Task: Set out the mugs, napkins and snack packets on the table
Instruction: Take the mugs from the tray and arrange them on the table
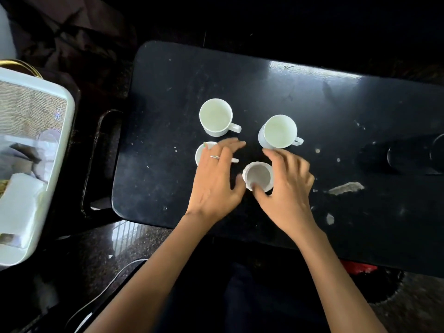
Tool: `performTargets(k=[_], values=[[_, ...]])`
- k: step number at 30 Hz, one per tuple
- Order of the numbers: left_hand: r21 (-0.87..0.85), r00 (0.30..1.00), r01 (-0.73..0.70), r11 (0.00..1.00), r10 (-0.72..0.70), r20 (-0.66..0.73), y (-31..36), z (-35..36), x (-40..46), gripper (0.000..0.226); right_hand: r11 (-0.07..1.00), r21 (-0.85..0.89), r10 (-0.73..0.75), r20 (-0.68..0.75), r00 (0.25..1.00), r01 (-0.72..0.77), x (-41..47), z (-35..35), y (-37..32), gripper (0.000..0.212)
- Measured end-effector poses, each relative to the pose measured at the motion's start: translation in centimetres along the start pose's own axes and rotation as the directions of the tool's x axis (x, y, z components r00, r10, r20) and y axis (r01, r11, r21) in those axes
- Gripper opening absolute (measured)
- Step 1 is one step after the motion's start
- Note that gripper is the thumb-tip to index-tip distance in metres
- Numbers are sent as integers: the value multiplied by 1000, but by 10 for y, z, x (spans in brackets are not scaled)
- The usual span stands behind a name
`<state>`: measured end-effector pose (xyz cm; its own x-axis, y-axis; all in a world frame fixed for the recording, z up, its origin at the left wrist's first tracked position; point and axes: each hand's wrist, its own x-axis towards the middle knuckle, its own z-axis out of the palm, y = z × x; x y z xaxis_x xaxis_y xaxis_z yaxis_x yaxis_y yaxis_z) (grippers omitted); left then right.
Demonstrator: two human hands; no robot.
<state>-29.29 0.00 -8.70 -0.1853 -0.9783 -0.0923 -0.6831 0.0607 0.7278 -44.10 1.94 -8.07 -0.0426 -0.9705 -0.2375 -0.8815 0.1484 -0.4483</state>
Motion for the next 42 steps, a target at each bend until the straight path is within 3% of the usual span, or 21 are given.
performTargets(k=[4, 6, 9, 12, 15, 19, 31, 37, 42], values=[[-93, 967, 155, 983, -171, -191, -8, -9, 10, 54, 993, 117, 8, -4, 1000, -7, 18, -2, -18, 54], [-168, 932, 255, 952, -288, -219, -12, -11, 16, 58, 971, 237, -16, 3, 1000, 15, 29, 0, -32, 51], [-265, 882, 405, 875, -450, -137, -21, -11, 29, 67, 924, 382, -25, 59, 998, 1, 48, 8, -50, 57], [-323, 838, 523, 789, -545, 26, -30, -13, 43, 75, 888, 438, 42, 233, 972, -143, 67, 18, -63, 70], [-332, 853, 518, 788, -506, 130, -36, -13, 53, 76, 859, 454, 88, 326, 941, -238, 80, 28, -70, 76], [-386, 852, 517, 764, -502, 148, -42, -15, 62, 74, 847, 454, 114, 354, 928, -277, 88, 35, -76, 76], [-476, 870, 484, 735, -461, 173, -38, -26, 116, 77, 875, 417, 109, 324, 940, -245, 143, 27, -77, 81], [-412, 864, 501, 761, -469, 185, -33, -27, 122, 80, 888, 401, 99, 313, 945, -226, 150, 25, -75, 84], [-363, 791, 601, 712, -596, 142, -19, -27, 116, 81, 892, 410, 158, 116, 981, -192, 140, 6, -64, 81]])
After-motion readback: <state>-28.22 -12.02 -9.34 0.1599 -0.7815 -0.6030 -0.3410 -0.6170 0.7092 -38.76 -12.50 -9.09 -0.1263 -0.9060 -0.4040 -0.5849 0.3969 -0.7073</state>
